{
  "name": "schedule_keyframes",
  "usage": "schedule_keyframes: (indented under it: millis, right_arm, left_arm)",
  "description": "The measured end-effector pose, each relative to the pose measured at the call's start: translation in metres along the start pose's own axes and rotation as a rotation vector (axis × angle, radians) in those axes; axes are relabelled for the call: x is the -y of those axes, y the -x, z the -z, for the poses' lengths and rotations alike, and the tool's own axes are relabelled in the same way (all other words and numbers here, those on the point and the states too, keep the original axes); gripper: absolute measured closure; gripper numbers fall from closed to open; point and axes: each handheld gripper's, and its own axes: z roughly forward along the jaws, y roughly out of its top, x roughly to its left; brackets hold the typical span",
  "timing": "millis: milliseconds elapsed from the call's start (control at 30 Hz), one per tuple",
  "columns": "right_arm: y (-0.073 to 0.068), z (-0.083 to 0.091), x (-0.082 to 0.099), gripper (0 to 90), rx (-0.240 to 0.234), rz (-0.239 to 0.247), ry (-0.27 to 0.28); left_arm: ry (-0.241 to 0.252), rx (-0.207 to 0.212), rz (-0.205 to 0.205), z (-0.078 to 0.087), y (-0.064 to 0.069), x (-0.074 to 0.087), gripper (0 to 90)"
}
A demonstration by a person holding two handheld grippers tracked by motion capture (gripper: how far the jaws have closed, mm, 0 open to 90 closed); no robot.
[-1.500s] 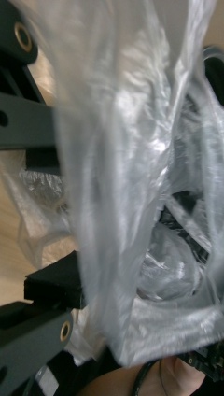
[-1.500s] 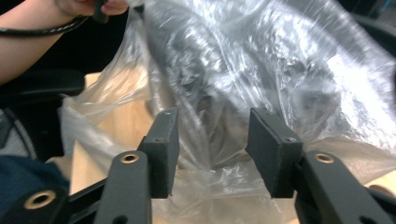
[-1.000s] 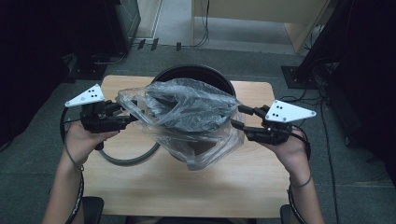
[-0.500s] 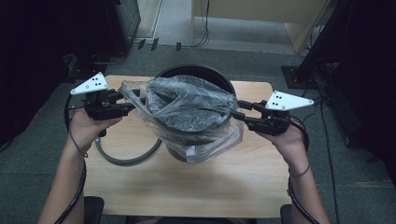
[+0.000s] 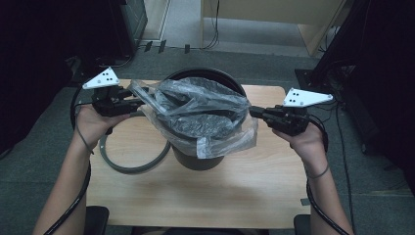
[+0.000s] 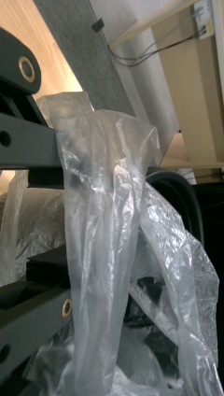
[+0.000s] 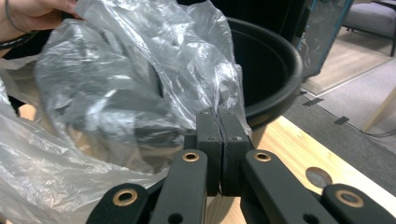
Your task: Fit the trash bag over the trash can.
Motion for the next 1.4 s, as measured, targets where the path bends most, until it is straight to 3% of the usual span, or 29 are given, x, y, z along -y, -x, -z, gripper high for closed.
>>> schedule_keyframes:
  millis: [200, 433, 733, 833, 933, 1167, 1400]
  right_arm:
    - [0.010, -0.006, 0.001, 90.0, 0.031, -0.002, -0.025]
    - [0.017, -0.014, -0.001, 89.7, 0.082, -0.005, -0.027]
    - [0.030, -0.027, -0.004, 89.6, 0.113, 0.002, -0.035]
    - [0.034, -0.033, -0.003, 89.5, 0.112, -0.006, -0.041]
    - [0.038, -0.037, -0.003, 89.6, 0.110, -0.025, -0.031]
    - [0.045, -0.038, -0.002, 90.0, 0.059, -0.075, -0.016]
    - [0.038, -0.029, -0.001, 90.0, 0.019, -0.042, -0.035]
  left_arm:
    - [0.000, -0.026, 0.001, -0.008, -0.005, -0.002, 63.0]
    - [0.010, -0.024, 0.010, -0.014, -0.012, -0.005, 63.0]
    - [0.014, -0.004, 0.032, -0.026, -0.026, -0.009, 61.7]
    - [0.011, -0.004, 0.044, -0.030, -0.030, -0.010, 61.9]
    - [0.009, 0.015, 0.091, -0.030, -0.030, -0.010, 66.3]
    - [-0.001, 0.052, 0.110, -0.026, -0.028, -0.008, 71.7]
    - [-0.031, 0.117, 0.068, -0.017, -0.019, -0.007, 75.0]
